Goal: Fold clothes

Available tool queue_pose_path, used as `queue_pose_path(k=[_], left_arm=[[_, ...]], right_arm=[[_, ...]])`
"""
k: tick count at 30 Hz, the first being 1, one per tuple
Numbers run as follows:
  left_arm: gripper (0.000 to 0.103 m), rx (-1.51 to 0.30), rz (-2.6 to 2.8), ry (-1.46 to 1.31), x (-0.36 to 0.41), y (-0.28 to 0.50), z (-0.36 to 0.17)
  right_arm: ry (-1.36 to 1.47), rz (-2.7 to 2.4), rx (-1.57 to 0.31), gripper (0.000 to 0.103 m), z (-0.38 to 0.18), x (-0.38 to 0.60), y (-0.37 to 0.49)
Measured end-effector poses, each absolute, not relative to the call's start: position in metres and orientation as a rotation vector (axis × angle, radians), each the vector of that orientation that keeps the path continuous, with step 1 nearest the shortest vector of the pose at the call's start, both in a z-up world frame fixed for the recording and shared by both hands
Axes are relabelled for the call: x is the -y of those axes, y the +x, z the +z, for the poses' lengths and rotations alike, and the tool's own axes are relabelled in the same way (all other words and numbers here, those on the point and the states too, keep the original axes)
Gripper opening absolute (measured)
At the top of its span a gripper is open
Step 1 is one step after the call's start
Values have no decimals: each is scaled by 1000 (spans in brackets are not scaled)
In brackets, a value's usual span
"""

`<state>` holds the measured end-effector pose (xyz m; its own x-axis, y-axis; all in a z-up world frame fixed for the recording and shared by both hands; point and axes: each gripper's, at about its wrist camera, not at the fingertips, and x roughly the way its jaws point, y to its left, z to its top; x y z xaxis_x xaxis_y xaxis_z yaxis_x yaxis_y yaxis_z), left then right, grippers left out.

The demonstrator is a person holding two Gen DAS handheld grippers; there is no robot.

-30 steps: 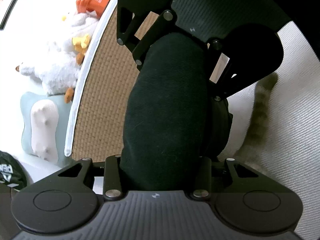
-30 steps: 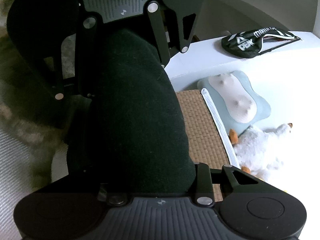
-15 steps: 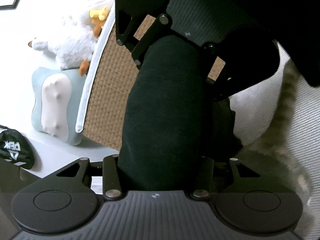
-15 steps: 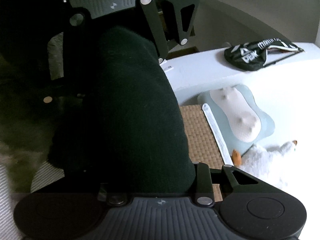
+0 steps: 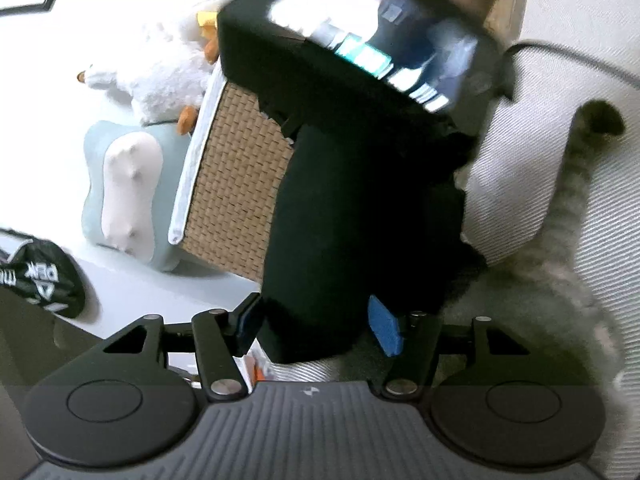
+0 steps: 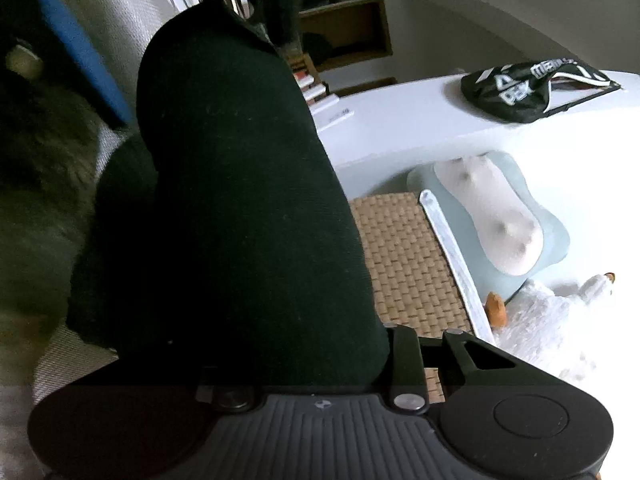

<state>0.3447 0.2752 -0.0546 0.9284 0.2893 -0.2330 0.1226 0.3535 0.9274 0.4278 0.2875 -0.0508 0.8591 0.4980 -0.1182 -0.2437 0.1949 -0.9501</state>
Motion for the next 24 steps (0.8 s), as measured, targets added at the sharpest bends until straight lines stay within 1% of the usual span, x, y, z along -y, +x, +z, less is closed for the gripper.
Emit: queue_pose_path(k=[8,15,19,24], left_arm=[[63,-432,123,1140,-283,334,-61],[63,-471,148,1046,-296,322,-66],[63,-489,160,984,-302,319,-69],[63,-502,159,971,-309,314,-78]], right_arm=[[-1300,515,273,34,-49,-308,437],[-1284,497,248,34,-47,-324,452],[-1309,494,274,34,-49,-330,454],[-1292,467,277,34,-43,-343,463]])
